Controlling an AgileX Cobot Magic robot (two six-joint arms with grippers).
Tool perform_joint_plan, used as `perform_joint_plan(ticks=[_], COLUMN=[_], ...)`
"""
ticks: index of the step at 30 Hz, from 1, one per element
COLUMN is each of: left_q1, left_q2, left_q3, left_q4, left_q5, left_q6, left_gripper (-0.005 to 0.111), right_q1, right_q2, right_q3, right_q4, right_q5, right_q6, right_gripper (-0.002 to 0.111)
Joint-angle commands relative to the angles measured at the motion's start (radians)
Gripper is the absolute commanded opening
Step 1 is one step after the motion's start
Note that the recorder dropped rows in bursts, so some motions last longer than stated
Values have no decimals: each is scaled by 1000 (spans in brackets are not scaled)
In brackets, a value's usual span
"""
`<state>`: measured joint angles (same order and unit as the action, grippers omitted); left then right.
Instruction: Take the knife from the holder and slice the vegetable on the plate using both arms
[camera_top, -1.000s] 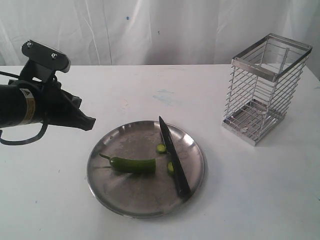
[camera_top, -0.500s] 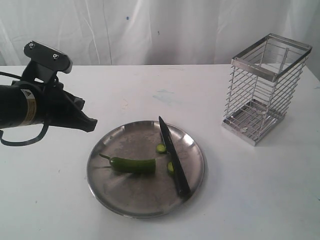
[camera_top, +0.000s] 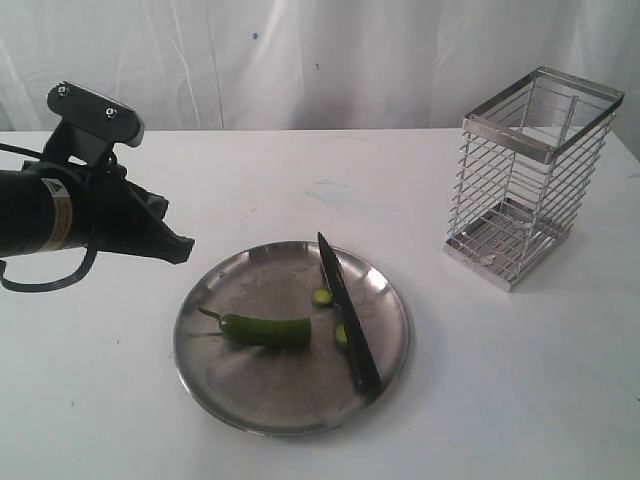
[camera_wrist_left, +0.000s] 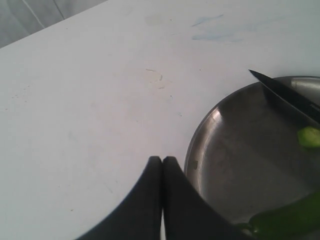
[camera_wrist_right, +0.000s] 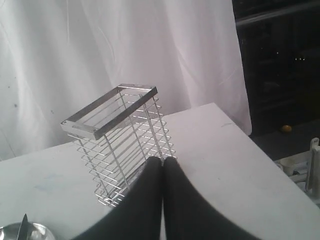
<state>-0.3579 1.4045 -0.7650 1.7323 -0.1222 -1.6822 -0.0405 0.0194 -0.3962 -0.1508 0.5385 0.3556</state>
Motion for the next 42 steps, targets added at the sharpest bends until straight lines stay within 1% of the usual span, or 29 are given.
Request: perform_joint_plan(ticks=[1,2,3,5,8,9,10,12,14,15,16,17,18,19,20,21,23,26,37,39,42], left_q1=[-3,-3,-3,-3,-3,-3,-3,-3,-3,-3,-3,-3,-3,-3,-3,-3,-3,-3,-3,-3,-3], left_q2=[2,2,2,2,2,2,2,2,2,2,2,2,2,2,2,2,2,2,2,-32,-137], left_q3=[-3,-3,-3,-3,-3,-3,-3,-3,-3,-3,-3,-3,-3,-3,-3,-3,-3,-3,-3,-3,-3], left_q4=[12,12,12,12,12,12,12,12,12,12,12,12,12,12,12,12,12,12,12,12,12], left_q5=[14,14,14,14,19,17,17,17,21,18,18,18,18,18,18,18,18,18,18,18,19], left_q6=[1,1,1,1,1,1,1,1,3,3,3,3,3,3,3,3,3,3,3,3,3], left_gripper=[0,0,0,0,0,0,0,0,0,0,0,0,0,0,0,0,0,0,0,0,0], right_q1=[-9,-9,-9,-9,-9,-9,-9,-9,-9,-9,-9,-9,-9,-13,-13,-13,-13,-11,-11,-11,-11], right_q2=[-8,-12,-19,-19,-19,-19,-19,-19,-19,-19,-19,-19,-19,-19,-19,-19,-19,-19,-19,-19,-19], right_q3=[3,7,20,62,158,201,230,308,372,396,396,396,396,396,396,396,396,396,396,396,396], right_q4=[2,8,12,22,53,142,190,232,288,311,320,328,328,290,236,117,85,118,118,118,118], right_q5=[-35,-71,-145,-357,-838,-977,-1092,-1223,-1263,-1225,-1120,-880,-768,-579,-489,-353,-231,-226,-226,-226,-226], right_q6=[-11,-11,-14,-38,-119,-195,-240,-273,-268,-266,-266,-266,-266,-236,-198,-128,-129,-152,-152,-152,-152], right_gripper=[0,0,0,0,0,0,0,0,0,0,0,0,0,0,0,0,0,0,0,0,0])
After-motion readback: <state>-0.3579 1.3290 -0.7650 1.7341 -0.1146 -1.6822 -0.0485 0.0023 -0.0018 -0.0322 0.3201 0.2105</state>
